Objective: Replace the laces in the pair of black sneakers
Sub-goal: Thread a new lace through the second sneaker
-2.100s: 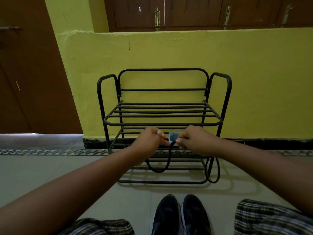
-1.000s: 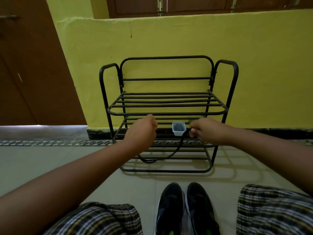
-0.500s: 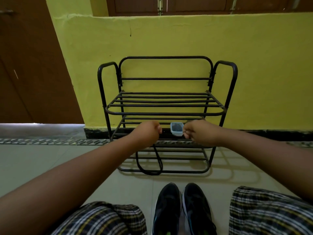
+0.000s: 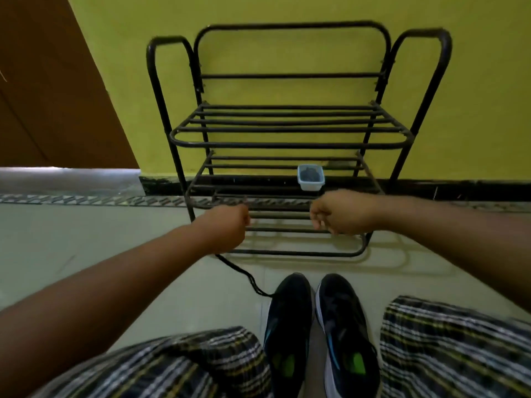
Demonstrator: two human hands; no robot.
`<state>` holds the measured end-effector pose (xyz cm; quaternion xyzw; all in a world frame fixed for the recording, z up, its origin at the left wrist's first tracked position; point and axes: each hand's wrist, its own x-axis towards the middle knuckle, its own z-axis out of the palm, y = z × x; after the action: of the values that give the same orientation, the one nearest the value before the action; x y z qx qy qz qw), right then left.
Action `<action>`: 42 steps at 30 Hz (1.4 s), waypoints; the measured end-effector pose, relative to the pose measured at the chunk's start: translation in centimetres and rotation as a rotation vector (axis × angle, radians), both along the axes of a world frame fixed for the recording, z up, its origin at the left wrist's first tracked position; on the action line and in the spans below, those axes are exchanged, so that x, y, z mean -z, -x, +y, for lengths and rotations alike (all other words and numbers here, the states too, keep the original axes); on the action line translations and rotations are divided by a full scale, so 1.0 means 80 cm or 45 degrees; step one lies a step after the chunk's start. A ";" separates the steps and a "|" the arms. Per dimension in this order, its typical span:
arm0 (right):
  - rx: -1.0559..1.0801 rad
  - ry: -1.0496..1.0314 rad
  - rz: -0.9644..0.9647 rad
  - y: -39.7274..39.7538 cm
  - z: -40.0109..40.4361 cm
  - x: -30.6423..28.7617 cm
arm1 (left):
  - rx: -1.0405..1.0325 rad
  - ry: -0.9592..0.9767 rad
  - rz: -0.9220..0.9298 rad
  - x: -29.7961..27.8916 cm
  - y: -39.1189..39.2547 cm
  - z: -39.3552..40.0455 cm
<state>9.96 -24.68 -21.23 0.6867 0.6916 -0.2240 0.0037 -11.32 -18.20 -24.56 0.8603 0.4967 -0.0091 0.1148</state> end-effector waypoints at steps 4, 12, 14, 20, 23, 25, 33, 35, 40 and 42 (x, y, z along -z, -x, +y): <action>-0.050 0.246 -0.024 -0.004 0.005 0.078 | -0.073 0.193 0.000 0.064 0.003 0.014; 0.005 0.312 0.394 0.007 -0.015 0.231 | -0.229 0.549 -0.466 0.190 -0.015 0.000; 0.117 0.288 0.551 0.014 -0.030 0.252 | -0.293 0.613 -0.501 0.213 -0.022 -0.013; 0.089 0.465 0.682 0.014 -0.031 0.266 | -0.304 0.559 -0.452 0.237 -0.035 -0.016; 0.112 0.509 0.729 0.014 -0.026 0.259 | -0.302 0.513 -0.434 0.240 -0.040 -0.012; 0.149 0.519 0.721 0.016 -0.025 0.256 | -0.268 0.519 -0.402 0.244 -0.045 -0.011; 0.490 0.488 0.731 0.046 -0.022 0.260 | 0.017 0.388 -0.150 0.235 -0.061 -0.014; 0.508 0.501 0.753 0.047 -0.023 0.261 | 0.060 0.348 -0.097 0.233 -0.061 -0.016; 0.521 0.483 0.797 0.045 -0.027 0.264 | 0.095 0.259 -0.034 0.228 -0.062 -0.019; 0.511 0.477 0.798 0.044 -0.027 0.265 | 0.107 0.208 -0.004 0.226 -0.065 -0.018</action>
<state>6.42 -26.86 -42.40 0.6939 0.4591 -0.5403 -0.1257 -6.11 -19.64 -42.64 0.8681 0.4575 -0.0529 0.1851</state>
